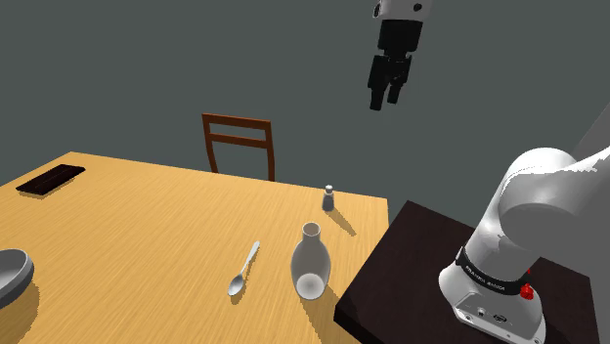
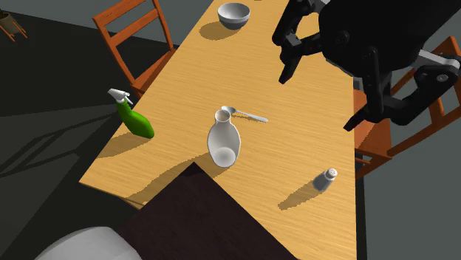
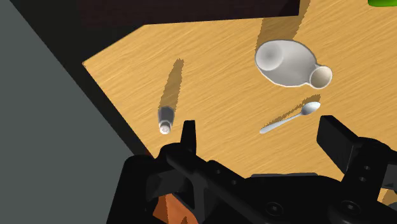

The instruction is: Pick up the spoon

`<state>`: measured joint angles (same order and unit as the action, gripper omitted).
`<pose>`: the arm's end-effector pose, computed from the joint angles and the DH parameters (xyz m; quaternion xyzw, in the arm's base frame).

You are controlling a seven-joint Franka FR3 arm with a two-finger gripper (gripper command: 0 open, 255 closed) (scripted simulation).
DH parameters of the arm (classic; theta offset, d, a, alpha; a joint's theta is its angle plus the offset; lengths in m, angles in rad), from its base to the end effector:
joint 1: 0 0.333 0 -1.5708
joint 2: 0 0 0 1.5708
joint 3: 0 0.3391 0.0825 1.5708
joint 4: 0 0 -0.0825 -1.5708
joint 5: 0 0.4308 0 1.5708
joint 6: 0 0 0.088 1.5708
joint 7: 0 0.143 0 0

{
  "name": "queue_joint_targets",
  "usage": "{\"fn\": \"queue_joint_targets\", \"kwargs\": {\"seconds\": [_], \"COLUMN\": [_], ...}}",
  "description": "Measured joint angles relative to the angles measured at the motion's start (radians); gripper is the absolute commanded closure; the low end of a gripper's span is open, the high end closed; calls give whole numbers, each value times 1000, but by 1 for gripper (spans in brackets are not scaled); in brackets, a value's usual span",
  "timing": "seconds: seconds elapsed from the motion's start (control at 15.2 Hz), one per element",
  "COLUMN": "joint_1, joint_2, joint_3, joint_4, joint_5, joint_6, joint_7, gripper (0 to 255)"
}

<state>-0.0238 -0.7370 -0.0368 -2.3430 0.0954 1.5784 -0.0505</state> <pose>0.3507 -0.0100 0.5623 -0.9981 0.0011 0.0109 0.0607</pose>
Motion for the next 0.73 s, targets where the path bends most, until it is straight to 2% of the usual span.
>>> {"fn": "queue_joint_targets", "kwargs": {"seconds": [0.13,0.33,0.73], "joint_1": [-1,-2,1], "joint_2": [0,5,63], "joint_3": [8,51,157], "joint_4": [-13,-71,-193], "joint_5": [7,43,133], "joint_6": [14,81,278], "joint_7": [15,95,277], "gripper": [0,0,0]}}
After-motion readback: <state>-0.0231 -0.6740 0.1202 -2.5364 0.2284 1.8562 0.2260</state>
